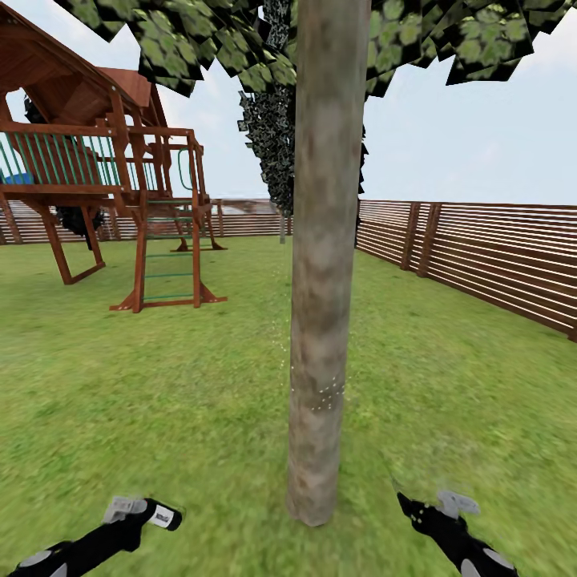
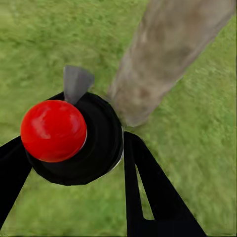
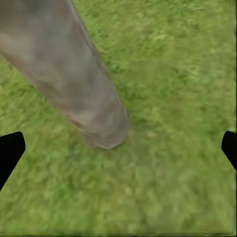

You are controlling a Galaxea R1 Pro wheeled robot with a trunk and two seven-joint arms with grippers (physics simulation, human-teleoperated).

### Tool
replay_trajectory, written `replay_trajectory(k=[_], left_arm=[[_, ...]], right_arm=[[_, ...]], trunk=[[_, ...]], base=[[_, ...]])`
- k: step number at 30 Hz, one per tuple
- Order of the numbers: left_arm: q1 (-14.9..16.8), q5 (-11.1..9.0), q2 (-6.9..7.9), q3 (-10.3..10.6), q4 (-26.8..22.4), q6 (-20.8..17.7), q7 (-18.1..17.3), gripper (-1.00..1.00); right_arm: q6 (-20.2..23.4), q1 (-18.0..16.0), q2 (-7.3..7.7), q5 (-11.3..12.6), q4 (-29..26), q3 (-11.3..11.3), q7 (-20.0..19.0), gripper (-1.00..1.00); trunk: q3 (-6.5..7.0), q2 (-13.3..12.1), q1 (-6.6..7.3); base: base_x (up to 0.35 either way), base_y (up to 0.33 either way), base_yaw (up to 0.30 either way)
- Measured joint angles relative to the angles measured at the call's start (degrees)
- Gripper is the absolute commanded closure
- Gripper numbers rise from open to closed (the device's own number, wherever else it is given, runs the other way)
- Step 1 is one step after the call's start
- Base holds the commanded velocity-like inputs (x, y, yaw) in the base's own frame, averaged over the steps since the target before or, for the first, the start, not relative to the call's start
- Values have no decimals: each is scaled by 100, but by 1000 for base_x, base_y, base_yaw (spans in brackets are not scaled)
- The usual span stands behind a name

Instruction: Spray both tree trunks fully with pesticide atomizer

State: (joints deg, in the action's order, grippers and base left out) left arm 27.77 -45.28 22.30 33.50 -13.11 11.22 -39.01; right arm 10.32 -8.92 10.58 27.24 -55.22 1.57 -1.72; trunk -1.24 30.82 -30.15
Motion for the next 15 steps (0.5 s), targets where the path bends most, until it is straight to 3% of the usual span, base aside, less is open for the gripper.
replay_trajectory(k=[5, 10, 15], left_arm=[[-338, 7, 2, 11, 580, 58, 910, 100], [-714, -15, -3, -1, 648, 75, 1939, 100], [-977, -14, -18, 1, 660, 83, 2330, 100]], right_arm=[[-433, 0, 48, 5, 1350, -35, 7, -100], [-663, -1, 90, 17, 2230, -351, 21, -100], [-806, -1, 219, 16, 3027, -442, 21, -100]], trunk=[[-1, 1, 0], [0, 1, 0], [0, 1, 0]], base=[[0, 0, 0], [0, 0, 0], [0, 0, 0]])
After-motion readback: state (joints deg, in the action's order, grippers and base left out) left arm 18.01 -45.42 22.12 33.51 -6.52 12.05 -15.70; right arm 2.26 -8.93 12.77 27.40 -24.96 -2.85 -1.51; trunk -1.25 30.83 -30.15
